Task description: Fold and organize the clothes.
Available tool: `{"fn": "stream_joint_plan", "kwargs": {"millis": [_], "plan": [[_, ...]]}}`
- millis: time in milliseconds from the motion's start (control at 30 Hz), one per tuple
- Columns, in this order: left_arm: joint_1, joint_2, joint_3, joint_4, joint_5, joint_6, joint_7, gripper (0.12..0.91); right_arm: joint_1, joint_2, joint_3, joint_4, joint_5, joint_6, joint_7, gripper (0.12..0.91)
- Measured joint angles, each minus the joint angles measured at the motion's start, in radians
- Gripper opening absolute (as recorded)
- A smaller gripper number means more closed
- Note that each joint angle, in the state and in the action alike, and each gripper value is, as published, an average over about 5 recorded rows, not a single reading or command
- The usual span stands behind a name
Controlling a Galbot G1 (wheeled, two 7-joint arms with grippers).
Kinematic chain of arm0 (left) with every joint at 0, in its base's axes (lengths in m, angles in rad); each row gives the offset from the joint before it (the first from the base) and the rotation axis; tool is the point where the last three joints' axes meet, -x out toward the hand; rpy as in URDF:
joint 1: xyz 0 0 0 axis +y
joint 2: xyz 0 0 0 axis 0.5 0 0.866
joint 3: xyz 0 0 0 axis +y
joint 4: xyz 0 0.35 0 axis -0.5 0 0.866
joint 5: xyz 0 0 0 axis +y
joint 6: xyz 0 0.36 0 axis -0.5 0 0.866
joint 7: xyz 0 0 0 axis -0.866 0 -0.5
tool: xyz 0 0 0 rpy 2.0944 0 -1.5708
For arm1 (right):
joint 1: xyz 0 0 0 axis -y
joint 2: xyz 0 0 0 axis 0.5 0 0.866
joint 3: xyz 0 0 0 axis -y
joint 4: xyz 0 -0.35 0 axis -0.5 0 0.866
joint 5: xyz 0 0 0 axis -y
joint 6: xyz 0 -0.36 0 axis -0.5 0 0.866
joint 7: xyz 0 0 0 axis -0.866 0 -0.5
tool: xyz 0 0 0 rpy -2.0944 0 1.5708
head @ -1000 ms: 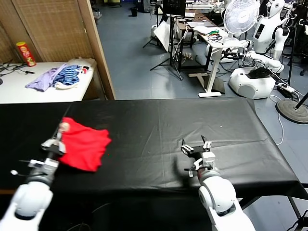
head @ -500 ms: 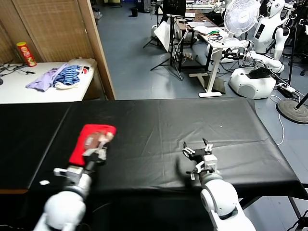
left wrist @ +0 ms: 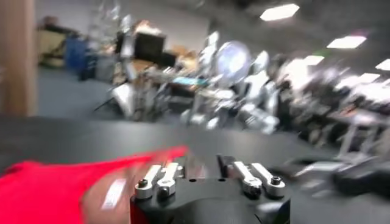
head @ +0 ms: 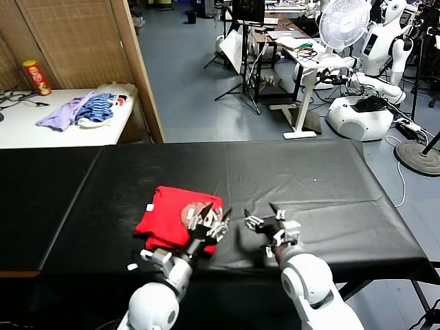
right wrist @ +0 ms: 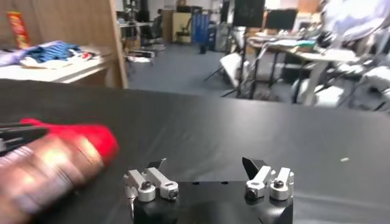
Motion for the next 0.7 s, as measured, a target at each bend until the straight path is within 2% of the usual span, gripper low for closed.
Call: {"fn": "stream_joint_plan", "kwargs": {"millis": [67, 133, 267, 333, 433, 500, 600, 700], "plan": [[-0.001, 0.005, -0.007, -0.011, -0.004, -0.020, 0.009, 0.762, 0.020, 0.016, -0.021, -0.021, 0.063, -0.016, 0.007, 0.798], [0.002, 0.011, -0.017, -0.024, -0.003, -0.032, 0.012, 0.789, 0.042, 0.035, -0.043, -0.048, 0.116, -0.024, 0.012, 0.798], [0.017, 0.028, -0.044, -0.056, -0.002, -0.042, 0.012, 0.797, 0.087, 0.077, -0.081, -0.113, 0.170, -0.026, 0.023, 0.795], [0.029, 0.036, -0.059, -0.073, -0.001, -0.047, 0.011, 0.798, 0.106, 0.095, -0.097, -0.147, 0.176, -0.022, 0.028, 0.768], [0.047, 0.044, -0.078, -0.091, 0.003, -0.058, 0.008, 0.798, 0.128, 0.113, -0.111, -0.193, 0.175, -0.005, 0.029, 0.649], [0.058, 0.047, -0.090, -0.098, 0.004, -0.063, 0.003, 0.798, 0.140, 0.117, -0.119, -0.219, 0.157, 0.015, 0.016, 0.533], [0.071, 0.049, -0.105, -0.107, 0.009, -0.072, -0.007, 0.798, 0.158, 0.113, -0.133, -0.255, 0.080, 0.069, -0.034, 0.366], [0.081, 0.051, -0.118, -0.109, 0.025, -0.079, -0.016, 0.798, 0.178, 0.099, -0.143, -0.292, -0.052, 0.149, -0.097, 0.211]]}}
